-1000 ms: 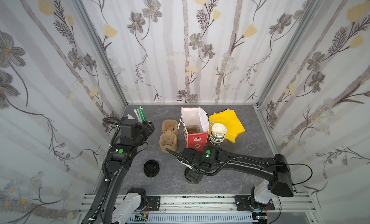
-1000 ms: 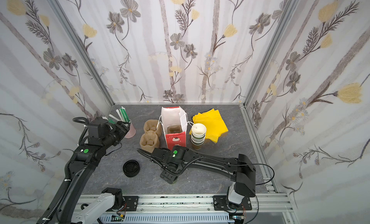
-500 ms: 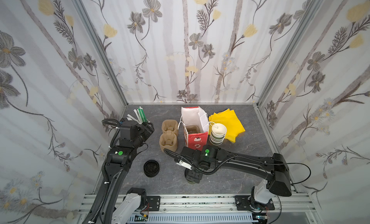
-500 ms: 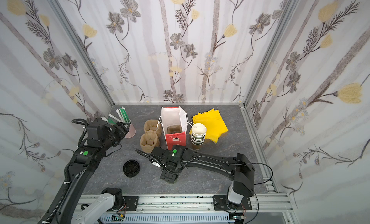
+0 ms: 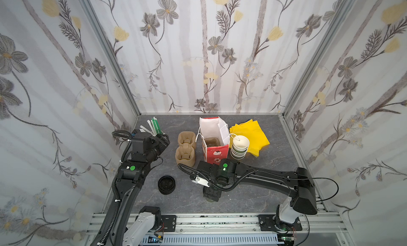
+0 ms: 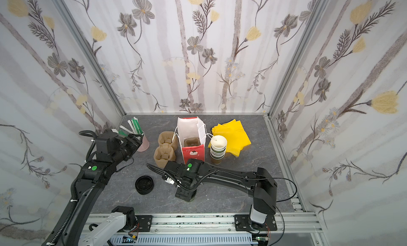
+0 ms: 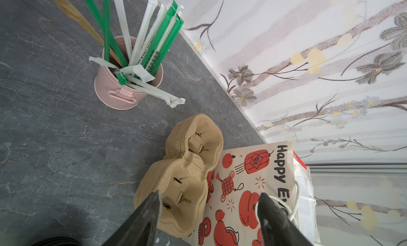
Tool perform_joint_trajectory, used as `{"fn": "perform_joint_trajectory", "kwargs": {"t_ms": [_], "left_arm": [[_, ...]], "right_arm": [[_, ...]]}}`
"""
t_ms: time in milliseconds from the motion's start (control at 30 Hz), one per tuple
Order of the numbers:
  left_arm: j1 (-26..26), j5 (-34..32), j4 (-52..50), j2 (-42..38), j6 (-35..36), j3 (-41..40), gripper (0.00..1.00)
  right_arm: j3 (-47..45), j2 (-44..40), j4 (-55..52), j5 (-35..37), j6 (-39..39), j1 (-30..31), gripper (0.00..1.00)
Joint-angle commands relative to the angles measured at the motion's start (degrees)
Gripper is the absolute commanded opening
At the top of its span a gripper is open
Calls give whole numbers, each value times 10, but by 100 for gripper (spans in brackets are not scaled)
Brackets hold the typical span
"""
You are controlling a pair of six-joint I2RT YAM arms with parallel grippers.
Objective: Pack a coffee takeout order
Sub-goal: Pick up the coffee cup from the bottom-center of the table.
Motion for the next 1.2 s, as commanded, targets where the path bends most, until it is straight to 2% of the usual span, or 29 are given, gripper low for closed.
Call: {"fn": "perform_joint_trajectory", "kwargs": {"t_ms": [0, 267, 1167], "left_arm": [[1, -2, 19, -1, -1, 1, 71], [1, -1, 20, -4, -4, -2, 71], [2, -2, 22, -2, -5, -6, 71]], "right_arm": [[4, 3, -3, 1, -13, 0, 82], [0, 8, -2, -1, -15, 0, 83], [-9, 24, 4, 1, -21, -1, 77]]}}
